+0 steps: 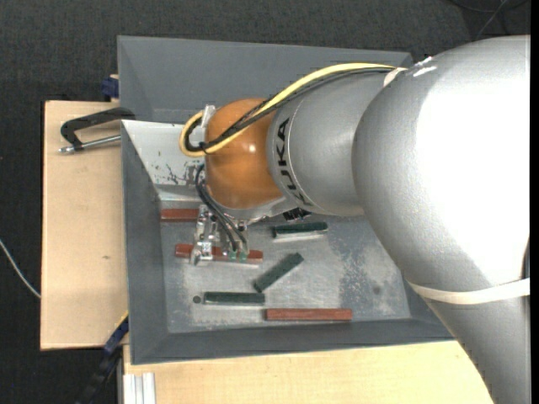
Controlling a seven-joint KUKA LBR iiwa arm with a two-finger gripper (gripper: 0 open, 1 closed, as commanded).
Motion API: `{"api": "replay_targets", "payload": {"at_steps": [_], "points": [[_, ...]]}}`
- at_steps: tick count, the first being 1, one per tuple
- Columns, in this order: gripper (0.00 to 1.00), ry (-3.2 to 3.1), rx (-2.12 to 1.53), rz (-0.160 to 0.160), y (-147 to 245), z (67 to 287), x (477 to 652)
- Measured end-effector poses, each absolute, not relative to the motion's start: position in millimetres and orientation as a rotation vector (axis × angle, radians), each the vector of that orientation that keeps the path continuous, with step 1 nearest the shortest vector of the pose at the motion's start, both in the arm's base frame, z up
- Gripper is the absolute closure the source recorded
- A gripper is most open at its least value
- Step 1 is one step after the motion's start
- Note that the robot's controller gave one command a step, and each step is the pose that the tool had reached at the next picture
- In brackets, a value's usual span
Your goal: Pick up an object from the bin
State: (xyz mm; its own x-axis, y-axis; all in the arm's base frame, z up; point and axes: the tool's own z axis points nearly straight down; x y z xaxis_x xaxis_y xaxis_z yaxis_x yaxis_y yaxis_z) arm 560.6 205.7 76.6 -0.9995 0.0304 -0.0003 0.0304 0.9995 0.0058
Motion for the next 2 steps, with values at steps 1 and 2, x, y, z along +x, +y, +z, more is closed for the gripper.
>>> {"api": "replay_targets", "payload": {"at_steps": [1,2], "points": [[1.0,3.141,0.057,0.002,210.1,105.9,561.6],[1.0,3.136,-0.036,0.004,225.0,215.0,565.8]]}}
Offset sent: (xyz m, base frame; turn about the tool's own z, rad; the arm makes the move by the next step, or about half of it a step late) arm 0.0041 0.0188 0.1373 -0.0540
